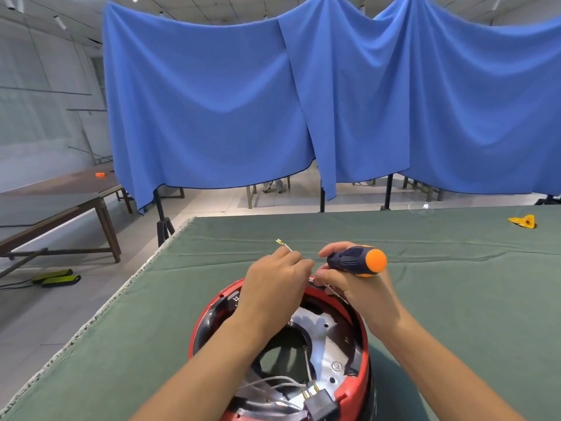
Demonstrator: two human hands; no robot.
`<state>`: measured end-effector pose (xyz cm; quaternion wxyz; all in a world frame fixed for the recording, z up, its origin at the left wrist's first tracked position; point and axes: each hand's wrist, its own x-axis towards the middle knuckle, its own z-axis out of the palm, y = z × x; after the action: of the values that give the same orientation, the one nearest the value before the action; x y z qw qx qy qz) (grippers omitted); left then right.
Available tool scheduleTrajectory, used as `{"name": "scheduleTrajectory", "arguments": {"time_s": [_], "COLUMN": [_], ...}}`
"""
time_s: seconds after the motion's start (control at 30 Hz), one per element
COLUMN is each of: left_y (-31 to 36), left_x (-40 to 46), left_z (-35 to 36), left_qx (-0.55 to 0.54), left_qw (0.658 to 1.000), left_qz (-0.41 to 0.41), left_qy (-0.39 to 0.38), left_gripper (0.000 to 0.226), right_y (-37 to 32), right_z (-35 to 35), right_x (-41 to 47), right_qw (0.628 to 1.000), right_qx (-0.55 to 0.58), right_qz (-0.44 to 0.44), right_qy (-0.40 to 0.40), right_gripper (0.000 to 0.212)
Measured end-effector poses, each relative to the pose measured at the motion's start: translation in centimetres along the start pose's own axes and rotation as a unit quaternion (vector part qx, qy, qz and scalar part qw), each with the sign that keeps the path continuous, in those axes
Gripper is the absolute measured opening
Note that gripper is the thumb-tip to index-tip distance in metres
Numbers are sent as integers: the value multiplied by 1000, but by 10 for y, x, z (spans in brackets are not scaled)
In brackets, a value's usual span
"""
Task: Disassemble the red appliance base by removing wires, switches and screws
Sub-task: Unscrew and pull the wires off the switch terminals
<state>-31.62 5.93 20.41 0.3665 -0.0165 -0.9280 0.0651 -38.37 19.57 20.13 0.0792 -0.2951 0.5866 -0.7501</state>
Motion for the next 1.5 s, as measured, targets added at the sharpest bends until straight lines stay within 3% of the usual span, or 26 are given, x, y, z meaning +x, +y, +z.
{"name": "scheduleTrajectory", "arguments": {"time_s": [0.13, 0.27, 0.33, 0.47, 0.6, 0.77, 0.9, 1.1, 1.2, 1.37, 1.5], "left_y": [-1, 2, -1, -16, -23, -29, -29, -30, -38, -49, -50], "left_x": [-5, -8, -9, -13, -15, -15, -15, -14, -13, -39, -53], "left_z": [-3, -2, -1, 8, 11, 10, 9, 3, -5, -15, -15], "left_qx": [-51, -150, -185, -82, -101, -156, -183, -225, -196, -157, -137], "left_qw": [999, 982, 964, 956, 931, 917, 904, 889, 897, 900, 906], "left_qz": [-7, -111, -192, -271, -322, -341, -362, -373, -360, -368, -370], "left_qy": [16, 15, 18, -75, -136, -136, -135, -141, -164, -175, -155], "left_gripper": [15, 51, 43, 28, 27, 28, 30, 34, 37, 36, 34], "right_y": [3, 3, 5, 29, 56, 55, 32, -11, -26, -38, -38], "right_z": [4, -5, -21, -56, -70, -68, -55, -38, -31, -23, -15], "right_x": [-1, 3, 10, 25, 26, 29, 28, 16, 10, 9, 8], "right_qw": [999, 993, 982, 941, 949, 964, 981, 985, 982, 980, 985], "right_qx": [-27, -89, -146, -294, -290, -222, -96, -12, 3, 1, 8], "right_qz": [-17, -65, -93, -79, -10, -57, -60, -59, -86, -110, -116], "right_qy": [-11, 41, 81, 147, 125, 137, 156, 159, 167, 168, 128], "right_gripper": [28, 31, 34, 42, 37, 19, 6, 34, 42, 39, 20]}}
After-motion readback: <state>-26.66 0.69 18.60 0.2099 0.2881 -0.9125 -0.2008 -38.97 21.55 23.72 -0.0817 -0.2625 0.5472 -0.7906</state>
